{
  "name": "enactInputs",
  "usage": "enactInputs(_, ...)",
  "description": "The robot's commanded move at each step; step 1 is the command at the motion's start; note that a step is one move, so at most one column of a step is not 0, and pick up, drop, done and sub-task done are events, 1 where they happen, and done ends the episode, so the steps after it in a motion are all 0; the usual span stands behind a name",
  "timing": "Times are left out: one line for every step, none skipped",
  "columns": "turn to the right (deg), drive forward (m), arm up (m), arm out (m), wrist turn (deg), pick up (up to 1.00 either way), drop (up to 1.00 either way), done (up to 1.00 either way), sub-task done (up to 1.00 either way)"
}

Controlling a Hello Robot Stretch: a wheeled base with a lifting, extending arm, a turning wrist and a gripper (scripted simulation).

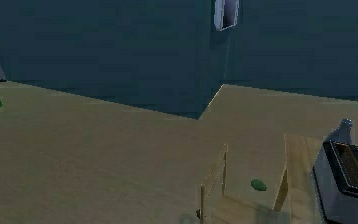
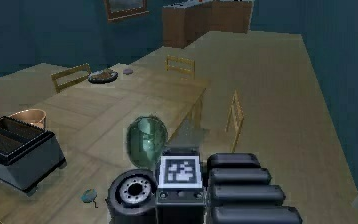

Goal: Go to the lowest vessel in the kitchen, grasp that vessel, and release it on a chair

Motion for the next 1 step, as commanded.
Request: enactInputs(0.0, 0.00, 0.00, 0.26, 0.0, 0.00, 0.00, 0.00, 0.00)
